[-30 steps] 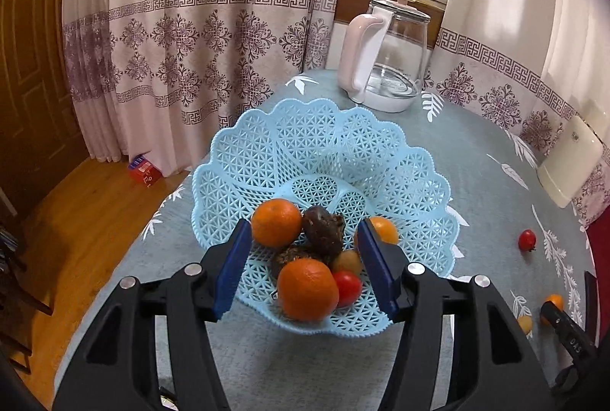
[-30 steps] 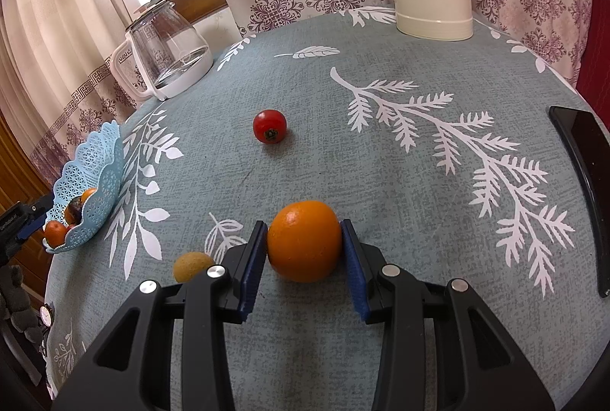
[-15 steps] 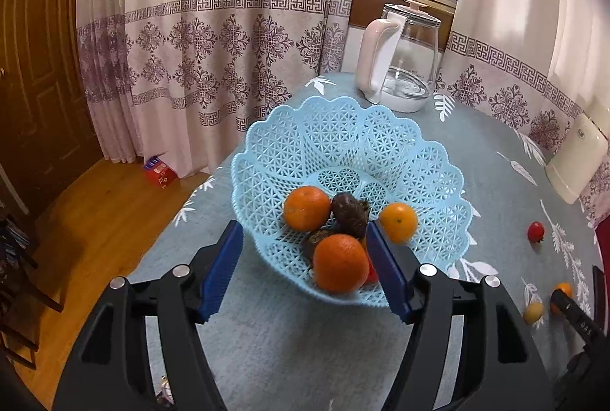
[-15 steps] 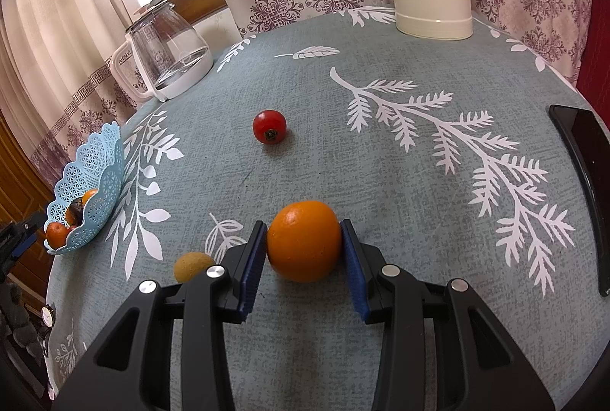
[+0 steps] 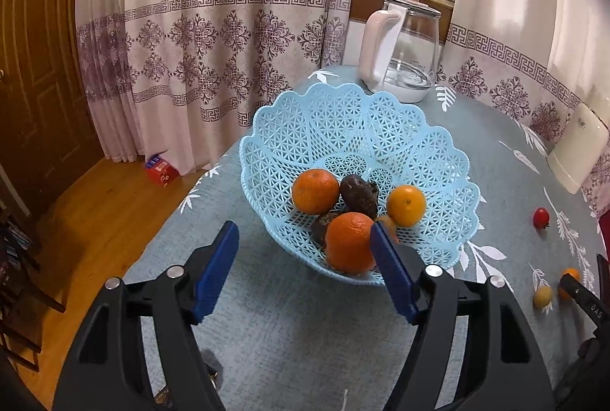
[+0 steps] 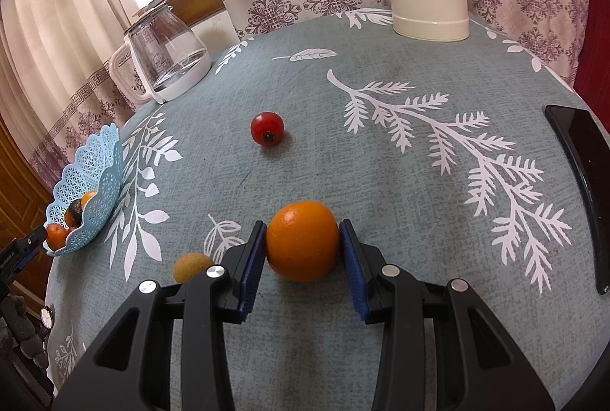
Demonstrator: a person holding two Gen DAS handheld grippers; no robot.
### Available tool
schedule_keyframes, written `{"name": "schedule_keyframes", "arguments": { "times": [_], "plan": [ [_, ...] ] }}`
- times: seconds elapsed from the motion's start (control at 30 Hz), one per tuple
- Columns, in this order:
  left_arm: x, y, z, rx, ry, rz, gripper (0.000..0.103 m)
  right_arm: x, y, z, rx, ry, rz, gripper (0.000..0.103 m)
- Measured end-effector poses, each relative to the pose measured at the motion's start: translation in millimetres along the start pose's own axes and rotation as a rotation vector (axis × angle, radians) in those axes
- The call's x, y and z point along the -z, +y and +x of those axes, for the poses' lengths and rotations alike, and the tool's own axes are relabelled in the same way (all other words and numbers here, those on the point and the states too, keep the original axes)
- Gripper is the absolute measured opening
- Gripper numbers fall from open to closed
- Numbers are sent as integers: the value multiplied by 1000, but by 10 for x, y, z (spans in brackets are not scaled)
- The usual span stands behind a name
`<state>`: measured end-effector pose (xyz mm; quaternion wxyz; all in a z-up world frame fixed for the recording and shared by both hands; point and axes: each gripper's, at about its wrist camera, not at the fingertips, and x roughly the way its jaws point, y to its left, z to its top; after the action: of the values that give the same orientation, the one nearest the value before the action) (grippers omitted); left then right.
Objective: Organize fruits
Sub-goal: 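Carry the large orange into the blue basket and open the right tool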
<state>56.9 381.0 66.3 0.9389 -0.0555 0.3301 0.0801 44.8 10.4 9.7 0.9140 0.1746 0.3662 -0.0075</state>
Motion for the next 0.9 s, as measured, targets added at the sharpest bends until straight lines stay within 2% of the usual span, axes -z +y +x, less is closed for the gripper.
{"name": "schedule_keyframes", "arguments": {
  "times": [0.1,0.17,0.37,0.47,0.9],
  "plan": [
    [-2,15,15,5,-10,-3,76,9,-1,-11,1,4,-3,39],
    [-9,20,26,-10,-26,4,82,24,1,-20,1,5,-4,39],
    [-60,62,31,-71,-77,13,83,42,1,-27,7,12,-10,39],
    [-97,147,40,-89,-76,-8,83,36,21,-18,13,13,-15,39],
    [-170,478,-101,-75,-108,-89,83,-25,97,-62,53,1,-22,38]
  ]
}}
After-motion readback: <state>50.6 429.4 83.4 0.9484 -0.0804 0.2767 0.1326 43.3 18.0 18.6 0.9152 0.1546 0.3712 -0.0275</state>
